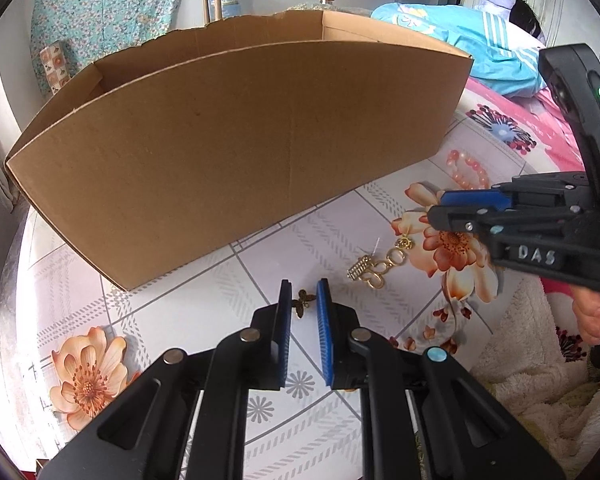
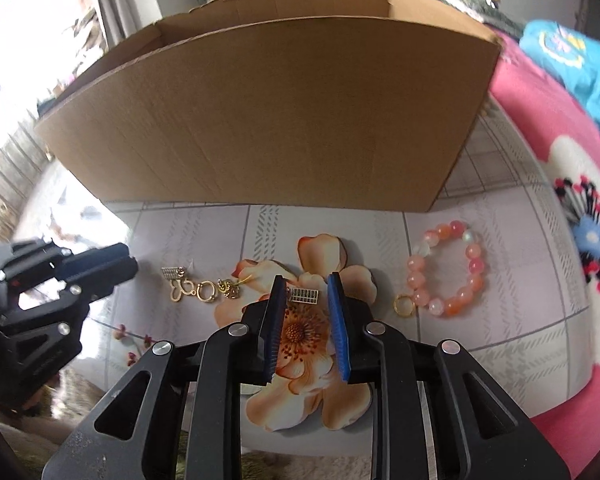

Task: Organize jewelry

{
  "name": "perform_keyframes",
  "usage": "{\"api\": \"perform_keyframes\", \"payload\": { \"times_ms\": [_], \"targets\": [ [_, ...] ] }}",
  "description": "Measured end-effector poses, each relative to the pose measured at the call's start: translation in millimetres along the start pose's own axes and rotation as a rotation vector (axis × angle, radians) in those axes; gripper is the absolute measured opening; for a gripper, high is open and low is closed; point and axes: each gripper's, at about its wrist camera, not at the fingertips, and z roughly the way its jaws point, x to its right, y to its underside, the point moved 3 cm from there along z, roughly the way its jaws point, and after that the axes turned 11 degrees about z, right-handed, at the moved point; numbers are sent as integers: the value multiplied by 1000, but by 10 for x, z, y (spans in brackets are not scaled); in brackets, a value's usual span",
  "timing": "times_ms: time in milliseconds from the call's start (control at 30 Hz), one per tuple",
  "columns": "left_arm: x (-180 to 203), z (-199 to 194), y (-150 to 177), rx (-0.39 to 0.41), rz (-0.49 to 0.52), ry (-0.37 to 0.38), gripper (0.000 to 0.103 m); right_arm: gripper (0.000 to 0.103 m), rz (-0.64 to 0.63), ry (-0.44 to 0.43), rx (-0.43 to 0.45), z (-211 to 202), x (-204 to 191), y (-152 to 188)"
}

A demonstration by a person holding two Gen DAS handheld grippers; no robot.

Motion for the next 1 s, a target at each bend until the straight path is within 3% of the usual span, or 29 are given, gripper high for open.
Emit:
{"api": "perform_keyframes", "payload": {
  "times_ms": [167, 300, 933, 1000],
  "targets": [
    [-26, -13, 9, 3, -4, 7, 12, 19, -56, 45, 6, 7, -87, 14],
    [-40, -29, 7, 9, -8, 12, 12, 5, -52, 32, -1, 15, -82, -11],
    [-13, -151, 18, 46, -10, -4, 12, 0, 125, -134, 7, -300, 462, -156],
    [-2, -162, 25, 48, -10, -2, 12, 5, 113, -146, 6, -332, 468, -146]
  ]
}}
